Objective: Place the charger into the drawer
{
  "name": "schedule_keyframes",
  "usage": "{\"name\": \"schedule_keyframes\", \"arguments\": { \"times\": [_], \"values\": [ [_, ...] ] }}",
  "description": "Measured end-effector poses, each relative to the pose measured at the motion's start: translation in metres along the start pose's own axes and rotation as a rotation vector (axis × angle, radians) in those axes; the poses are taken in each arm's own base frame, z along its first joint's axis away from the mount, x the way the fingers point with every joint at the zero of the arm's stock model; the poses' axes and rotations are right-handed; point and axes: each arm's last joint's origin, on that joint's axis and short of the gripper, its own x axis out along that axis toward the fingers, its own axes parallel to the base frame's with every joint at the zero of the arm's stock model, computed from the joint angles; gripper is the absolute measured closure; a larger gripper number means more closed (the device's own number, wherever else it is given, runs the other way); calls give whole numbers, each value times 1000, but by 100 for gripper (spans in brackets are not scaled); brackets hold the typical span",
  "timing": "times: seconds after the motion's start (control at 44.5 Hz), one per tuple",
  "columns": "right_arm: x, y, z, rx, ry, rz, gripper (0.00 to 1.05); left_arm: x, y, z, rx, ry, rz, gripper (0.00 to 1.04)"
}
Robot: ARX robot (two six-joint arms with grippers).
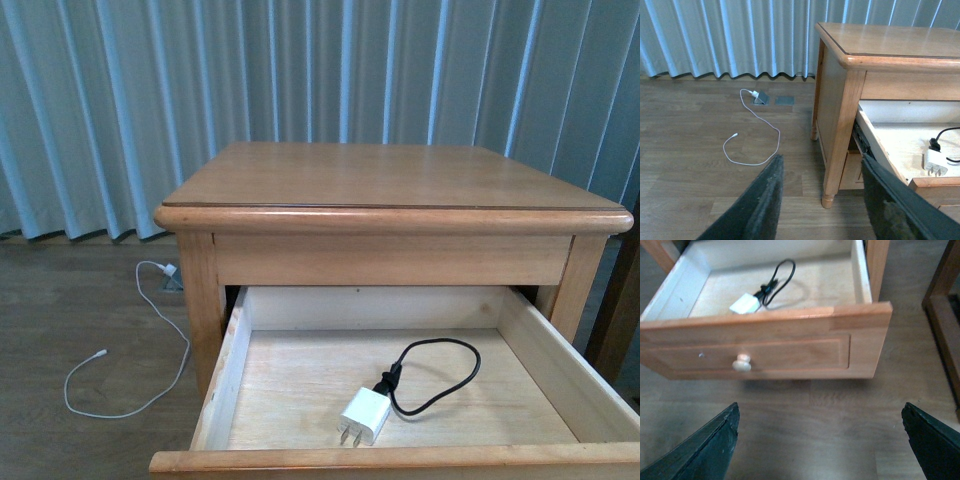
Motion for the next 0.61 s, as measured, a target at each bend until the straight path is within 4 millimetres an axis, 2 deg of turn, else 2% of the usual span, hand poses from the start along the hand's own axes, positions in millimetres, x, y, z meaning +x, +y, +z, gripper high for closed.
{"name": "schedule_keyframes", "arguments": {
  "times": [0.18, 0.247, 0.607],
  "values": [
    [12, 12, 3, 75, 167, 53, 8, 0, 0, 0, 0, 0, 0, 14],
    [20, 14, 4, 97, 203, 49, 8, 0, 0, 0, 0, 0, 0, 5],
    [68, 28, 19, 152, 298, 34, 8, 0, 0, 0, 3, 0, 0, 6]
  ]
}}
